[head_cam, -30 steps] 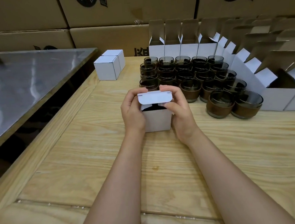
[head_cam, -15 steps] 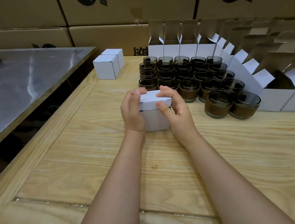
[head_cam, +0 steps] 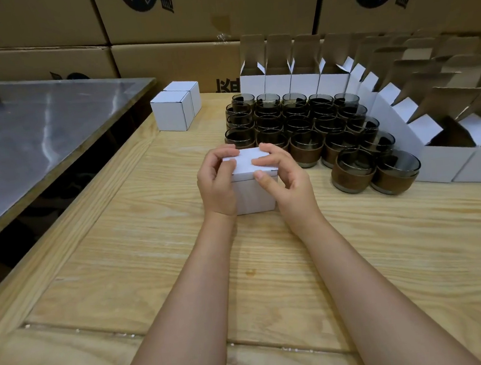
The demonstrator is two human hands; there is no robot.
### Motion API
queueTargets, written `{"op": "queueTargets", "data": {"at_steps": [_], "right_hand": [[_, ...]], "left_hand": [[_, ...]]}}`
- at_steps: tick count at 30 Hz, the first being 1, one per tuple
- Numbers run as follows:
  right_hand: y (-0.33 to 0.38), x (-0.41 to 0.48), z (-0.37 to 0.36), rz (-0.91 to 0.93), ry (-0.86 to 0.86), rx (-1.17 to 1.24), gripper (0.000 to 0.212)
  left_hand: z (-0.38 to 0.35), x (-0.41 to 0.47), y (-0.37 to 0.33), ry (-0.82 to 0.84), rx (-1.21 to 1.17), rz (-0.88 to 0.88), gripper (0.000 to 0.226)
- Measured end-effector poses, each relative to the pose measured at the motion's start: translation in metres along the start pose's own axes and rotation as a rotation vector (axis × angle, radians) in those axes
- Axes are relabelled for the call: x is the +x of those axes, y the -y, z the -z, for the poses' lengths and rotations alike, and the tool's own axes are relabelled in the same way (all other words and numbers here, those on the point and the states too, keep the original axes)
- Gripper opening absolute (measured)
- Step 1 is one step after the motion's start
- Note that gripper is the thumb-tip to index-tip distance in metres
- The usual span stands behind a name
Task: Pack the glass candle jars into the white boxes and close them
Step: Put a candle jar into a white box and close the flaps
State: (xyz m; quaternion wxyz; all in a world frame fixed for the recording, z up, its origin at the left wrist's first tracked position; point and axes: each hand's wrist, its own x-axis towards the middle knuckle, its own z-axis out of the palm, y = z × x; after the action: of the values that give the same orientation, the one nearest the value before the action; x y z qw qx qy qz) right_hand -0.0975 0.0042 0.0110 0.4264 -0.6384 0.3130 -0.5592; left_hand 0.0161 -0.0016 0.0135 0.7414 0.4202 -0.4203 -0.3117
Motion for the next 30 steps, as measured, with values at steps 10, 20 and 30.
{"op": "queueTargets", "data": {"at_steps": [10, 20, 30], "right_hand": [[0.003, 0.000, 0.007, -0.189, 0.024, 0.158, 0.029], [0.001, 0.004, 0.007, -0.234, -0.168, 0.232, 0.033], [-0.001, 0.006, 0.004, -0.229, -0.312, 0.095, 0.023]], "left_hand": [[0.004, -0.003, -0.004, 0.033, 0.030, 0.096, 0.025], [-0.010, -0.028, -0.008, 0.057, 1.303, -0.793, 0.031], [0.052, 0.019, -0.003, -0.050, 1.515, -0.668, 0.023]]}}
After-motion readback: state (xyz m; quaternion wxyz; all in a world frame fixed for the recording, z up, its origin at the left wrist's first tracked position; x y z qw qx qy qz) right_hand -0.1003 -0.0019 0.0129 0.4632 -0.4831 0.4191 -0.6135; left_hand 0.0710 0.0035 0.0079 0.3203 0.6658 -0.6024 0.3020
